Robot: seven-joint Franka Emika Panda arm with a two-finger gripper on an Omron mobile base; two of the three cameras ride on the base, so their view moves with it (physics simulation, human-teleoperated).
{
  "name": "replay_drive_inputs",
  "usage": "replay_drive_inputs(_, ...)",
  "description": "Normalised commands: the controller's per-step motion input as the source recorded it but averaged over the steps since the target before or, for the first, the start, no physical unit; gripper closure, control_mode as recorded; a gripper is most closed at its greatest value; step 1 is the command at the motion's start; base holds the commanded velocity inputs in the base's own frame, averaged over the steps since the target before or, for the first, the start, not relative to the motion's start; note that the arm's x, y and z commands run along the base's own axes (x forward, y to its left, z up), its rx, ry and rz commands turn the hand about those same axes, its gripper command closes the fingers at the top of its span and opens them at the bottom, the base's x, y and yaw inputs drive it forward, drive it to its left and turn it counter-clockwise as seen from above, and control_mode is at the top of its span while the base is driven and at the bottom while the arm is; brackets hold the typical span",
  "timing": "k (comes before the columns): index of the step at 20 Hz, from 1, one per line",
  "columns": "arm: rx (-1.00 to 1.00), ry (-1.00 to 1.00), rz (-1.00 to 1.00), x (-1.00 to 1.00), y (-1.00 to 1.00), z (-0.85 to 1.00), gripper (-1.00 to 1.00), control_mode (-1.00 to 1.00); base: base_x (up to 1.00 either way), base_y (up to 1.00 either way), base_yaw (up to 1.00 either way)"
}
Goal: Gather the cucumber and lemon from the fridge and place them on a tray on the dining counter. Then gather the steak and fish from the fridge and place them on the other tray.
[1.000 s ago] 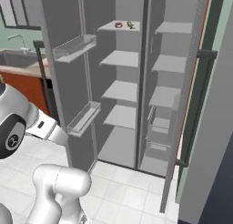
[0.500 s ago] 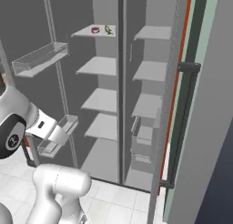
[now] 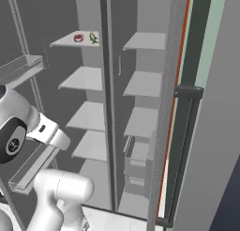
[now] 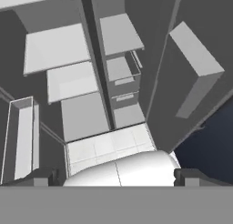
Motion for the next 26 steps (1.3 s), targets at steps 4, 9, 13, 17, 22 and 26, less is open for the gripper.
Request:
replay_drive_inputs(4, 0.00, 0.00, 0.00, 0.00, 0.00, 0.00, -1.00, 1.00, 0.66, -0.12, -0.10)
replay_drive_inputs(9, 0.00, 0.00, 0.00, 0.00, 0.00, 0.00, -1.00, 1.00, 0.58, 0.00, -0.10)
replay_drive_inputs(13, 0.00, 0.00, 0.00, 0.00, 0.00, 0.00, -1.00, 1.00, 0.59, 0.00, -0.10)
replay_drive_inputs(17, 0.00, 0.00, 0.00, 0.00, 0.00, 0.00, -1.00, 1.00, 0.63, 0.04, -0.11)
replay_drive_inputs(22, 0.00, 0.00, 0.00, 0.00, 0.00, 0.00, -1.00, 1.00, 0.60, 0.20, -0.09)
replay_drive_inputs(26, 0.00, 0.00, 0.00, 0.00, 0.00, 0.00, -1.00, 1.00, 0.36, 0.38, -0.03)
